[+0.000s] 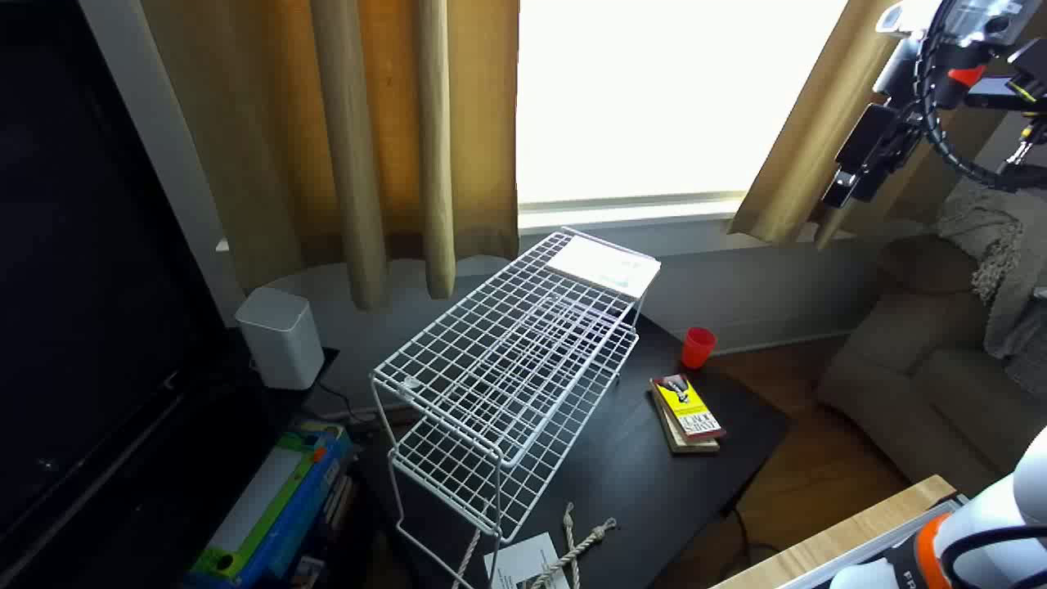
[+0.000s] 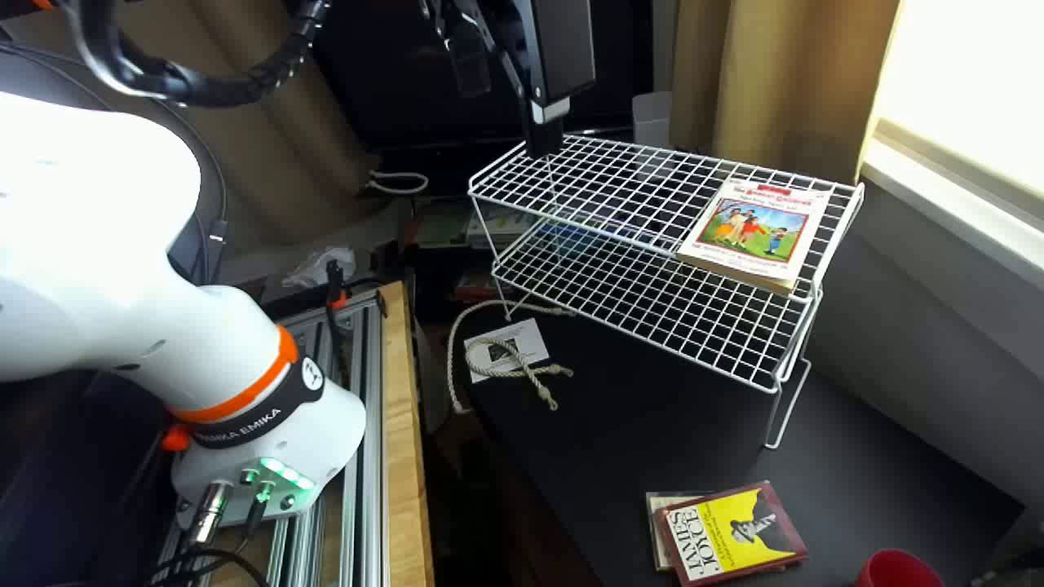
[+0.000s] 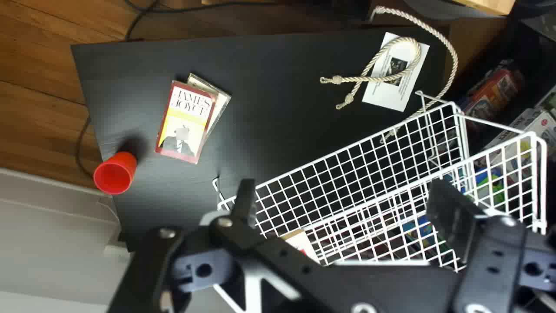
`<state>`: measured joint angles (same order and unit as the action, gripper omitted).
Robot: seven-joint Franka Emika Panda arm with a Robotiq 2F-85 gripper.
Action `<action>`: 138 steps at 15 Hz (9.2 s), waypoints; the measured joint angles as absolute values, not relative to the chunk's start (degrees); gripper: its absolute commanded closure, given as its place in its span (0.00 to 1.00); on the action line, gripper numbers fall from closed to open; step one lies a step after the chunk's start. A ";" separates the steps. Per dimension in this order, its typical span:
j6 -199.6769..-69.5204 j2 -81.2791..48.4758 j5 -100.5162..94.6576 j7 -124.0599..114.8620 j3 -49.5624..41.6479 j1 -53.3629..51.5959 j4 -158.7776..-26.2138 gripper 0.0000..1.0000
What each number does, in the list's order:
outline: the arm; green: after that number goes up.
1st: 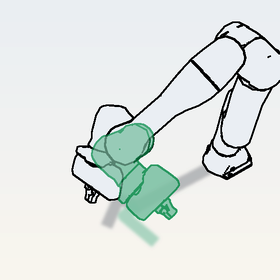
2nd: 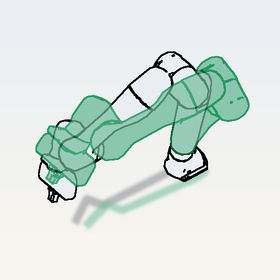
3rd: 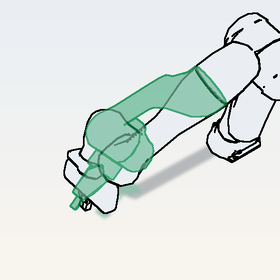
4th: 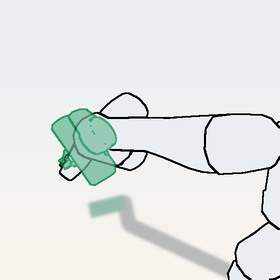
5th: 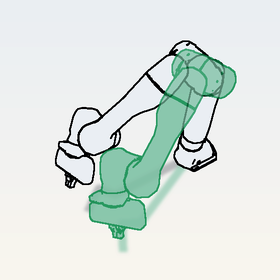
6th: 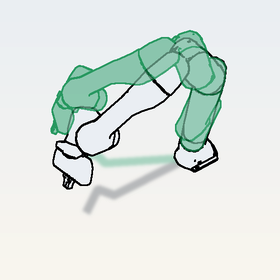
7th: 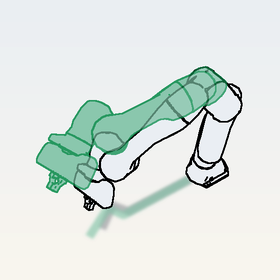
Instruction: Put the book on the lower shelf
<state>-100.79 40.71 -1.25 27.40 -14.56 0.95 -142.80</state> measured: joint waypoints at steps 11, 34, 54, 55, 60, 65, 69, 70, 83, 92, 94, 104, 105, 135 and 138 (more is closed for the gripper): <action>-104.20 37.96 0.91 21.88 -14.63 1.56 -143.30 0.00; -130.27 4.96 48.83 23.03 -14.69 1.26 -141.56 0.00; -118.47 -27.81 67.11 33.02 -7.67 10.43 -120.85 0.57; -117.45 -28.00 67.19 33.02 -7.63 10.70 -120.27 0.66; -114.91 -28.25 67.23 32.91 -7.61 11.71 -119.39 0.84; -114.29 -28.47 67.28 32.70 -7.62 12.19 -119.34 0.73; -114.27 -28.37 67.27 31.42 -7.63 12.19 -119.34 0.40; -114.29 -28.30 67.24 30.73 -7.75 12.19 -119.34 0.41; -114.31 -27.89 67.20 27.96 -8.67 12.33 -119.79 0.66; -114.87 -27.02 66.06 25.57 -9.08 12.23 -120.46 0.35; -115.46 -26.34 64.44 23.49 -9.59 12.23 -120.98 0.23; -115.98 -24.91 58.58 17.46 -10.61 12.23 -122.21 0.17; -115.98 -24.68 58.54 17.29 -10.60 12.23 -122.22 0.11; -139.75 -20.71 25.77 -12.10 -4.59 2.77 -123.40 0.00; -139.37 -19.80 29.71 -8.39 -3.28 5.14 -124.30 0.00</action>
<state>-139.37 -19.80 29.71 -8.39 -3.28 5.14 -124.30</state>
